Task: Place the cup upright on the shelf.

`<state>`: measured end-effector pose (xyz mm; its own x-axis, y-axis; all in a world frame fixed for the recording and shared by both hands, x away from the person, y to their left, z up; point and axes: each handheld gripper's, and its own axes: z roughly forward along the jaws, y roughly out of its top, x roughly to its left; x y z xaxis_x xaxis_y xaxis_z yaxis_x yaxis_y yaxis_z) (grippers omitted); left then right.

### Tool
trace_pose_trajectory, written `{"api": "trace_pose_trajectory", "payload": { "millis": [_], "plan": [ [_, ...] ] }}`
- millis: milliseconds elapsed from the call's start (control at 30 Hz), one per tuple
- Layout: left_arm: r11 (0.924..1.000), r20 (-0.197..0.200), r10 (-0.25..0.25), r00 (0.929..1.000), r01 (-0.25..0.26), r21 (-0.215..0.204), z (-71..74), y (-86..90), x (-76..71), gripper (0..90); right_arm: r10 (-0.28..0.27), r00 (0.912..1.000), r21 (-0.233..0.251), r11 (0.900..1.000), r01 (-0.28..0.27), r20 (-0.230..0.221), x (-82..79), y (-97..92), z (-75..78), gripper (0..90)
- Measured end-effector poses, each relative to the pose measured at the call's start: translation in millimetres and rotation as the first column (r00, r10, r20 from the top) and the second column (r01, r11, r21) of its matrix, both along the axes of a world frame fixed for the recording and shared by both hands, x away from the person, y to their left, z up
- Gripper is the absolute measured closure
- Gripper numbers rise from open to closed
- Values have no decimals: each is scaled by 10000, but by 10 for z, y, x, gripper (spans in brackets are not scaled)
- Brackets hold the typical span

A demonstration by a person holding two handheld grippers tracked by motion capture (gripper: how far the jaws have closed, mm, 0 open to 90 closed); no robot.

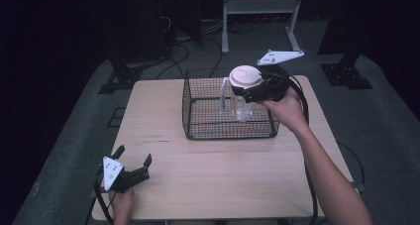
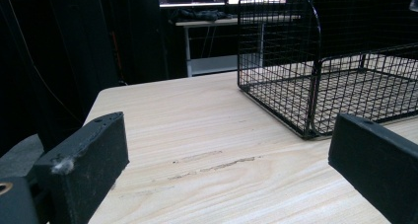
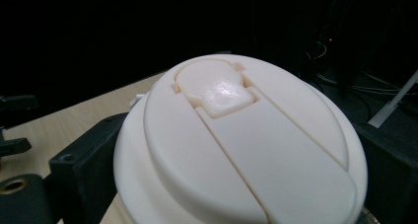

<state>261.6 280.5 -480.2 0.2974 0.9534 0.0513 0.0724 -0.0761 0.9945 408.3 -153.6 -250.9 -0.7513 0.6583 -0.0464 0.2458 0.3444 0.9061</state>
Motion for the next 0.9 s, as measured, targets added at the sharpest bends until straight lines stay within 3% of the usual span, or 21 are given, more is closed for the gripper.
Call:
{"api": "trace_pose_trajectory", "payload": {
  "millis": [400,900],
  "plan": [
    [10000,11,-35,10000,35,-43,-1,6,1,9,-321,9992,249,9992,327,-242,330,81,-153,46],
    [10000,14,-60,10000,61,-71,-1,13,0,9,-664,9964,28,9978,667,-528,592,162,-335,47]
  ]
}}
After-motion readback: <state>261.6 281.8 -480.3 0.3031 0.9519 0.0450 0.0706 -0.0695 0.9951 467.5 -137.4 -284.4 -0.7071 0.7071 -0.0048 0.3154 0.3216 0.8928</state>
